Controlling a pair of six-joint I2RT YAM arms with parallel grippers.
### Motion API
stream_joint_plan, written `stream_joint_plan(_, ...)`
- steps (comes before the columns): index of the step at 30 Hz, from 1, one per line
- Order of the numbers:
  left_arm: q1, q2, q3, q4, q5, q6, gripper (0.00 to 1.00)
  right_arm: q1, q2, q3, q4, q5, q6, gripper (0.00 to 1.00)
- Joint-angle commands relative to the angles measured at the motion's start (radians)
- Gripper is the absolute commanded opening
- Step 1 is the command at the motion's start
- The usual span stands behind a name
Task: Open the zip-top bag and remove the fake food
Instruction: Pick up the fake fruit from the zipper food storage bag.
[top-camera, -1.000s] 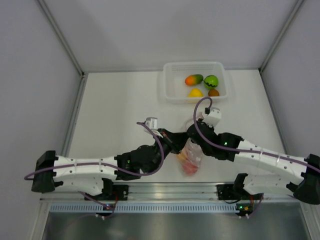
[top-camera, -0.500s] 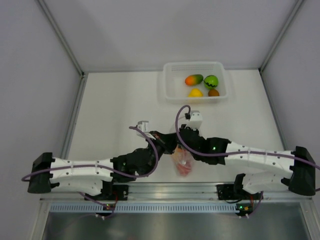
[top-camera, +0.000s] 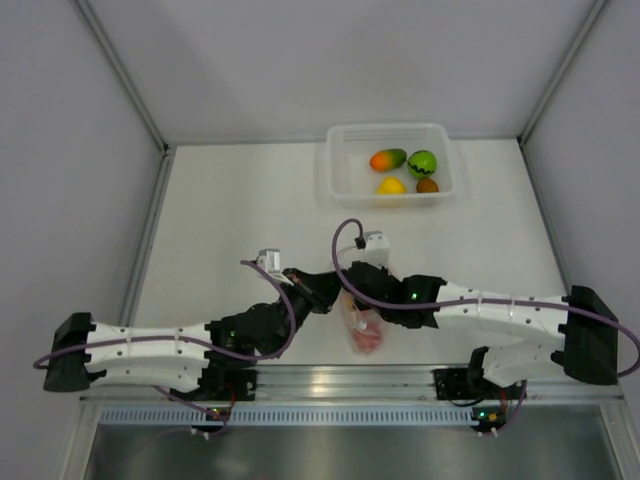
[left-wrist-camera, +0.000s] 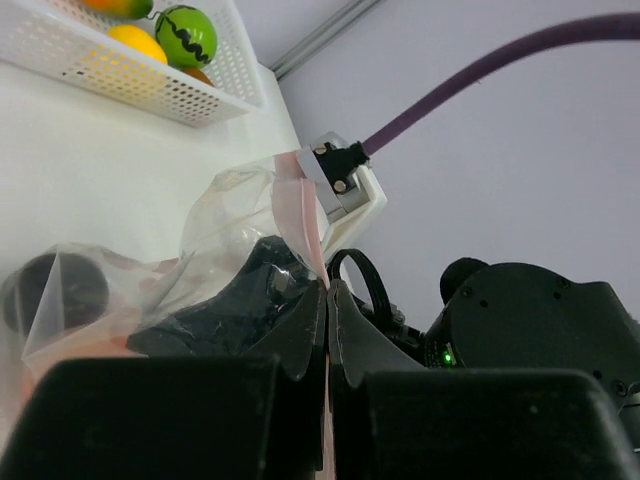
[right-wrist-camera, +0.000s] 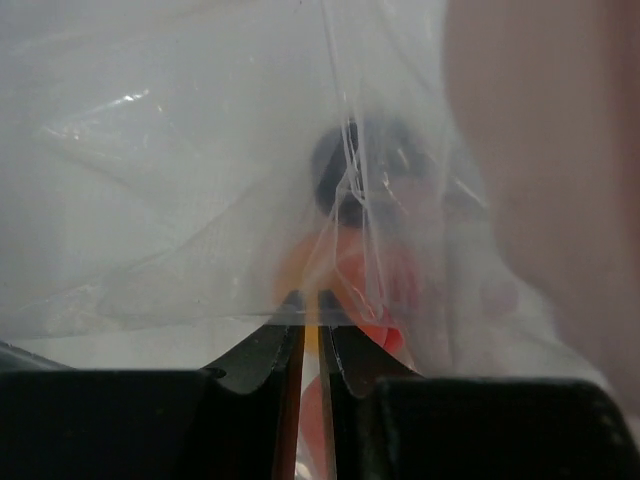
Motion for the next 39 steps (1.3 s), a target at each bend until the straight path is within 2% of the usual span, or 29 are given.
stream_joint_plan(1, -0.003, -0.027, -0.044, 0.027, 0.023, -0.037, 0.0, -0.008, 0.044, 0.03, -0.056, -0.046, -0.012, 0.12)
stream_joint_plan(5, -0.003, -0.031, -0.049, 0.012, 0.037, -0.038, 0.0, -0.028, 0.069, 0.007, -0.019, -0.08, -0.007, 0.14)
stream_joint_plan(6, -0.003, -0.032, -0.049, 0.007, 0.038, -0.037, 0.0, -0.028, 0.082, 0.01, -0.016, -0.079, -0.01, 0.18)
stream_joint_plan(9, -0.003, -0.038, -0.046, -0.001, 0.042, -0.026, 0.0, -0.029, 0.11, 0.022, -0.021, -0.082, -0.02, 0.21)
stream_joint_plan(12, -0.003, -0.049, -0.034, -0.028, 0.04, -0.012, 0.0, -0.031, 0.128, 0.03, -0.028, -0.086, -0.021, 0.4)
stream_joint_plan(15, -0.003, -0.061, -0.023, -0.045, 0.04, 0.002, 0.0, -0.031, 0.142, 0.036, -0.051, -0.088, -0.021, 0.46)
stream_joint_plan(23, -0.003, -0.064, -0.024, -0.05, 0.031, 0.011, 0.0, -0.031, 0.145, 0.036, -0.14, -0.03, 0.009, 0.46)
stream_joint_plan(26, -0.003, -0.058, -0.024, -0.05, 0.032, 0.011, 0.0, -0.028, 0.087, 0.016, -0.139, -0.005, 0.019, 0.33)
stream_joint_plan(28, -0.003, -0.055, -0.024, -0.052, 0.037, 0.008, 0.0, -0.029, 0.064, 0.002, -0.133, 0.007, 0.016, 0.3)
stream_joint_plan(39, -0.003, -0.035, -0.001, -0.05, 0.065, 0.012, 0.0, -0.037, 0.069, 0.005, -0.188, 0.027, 0.04, 0.32)
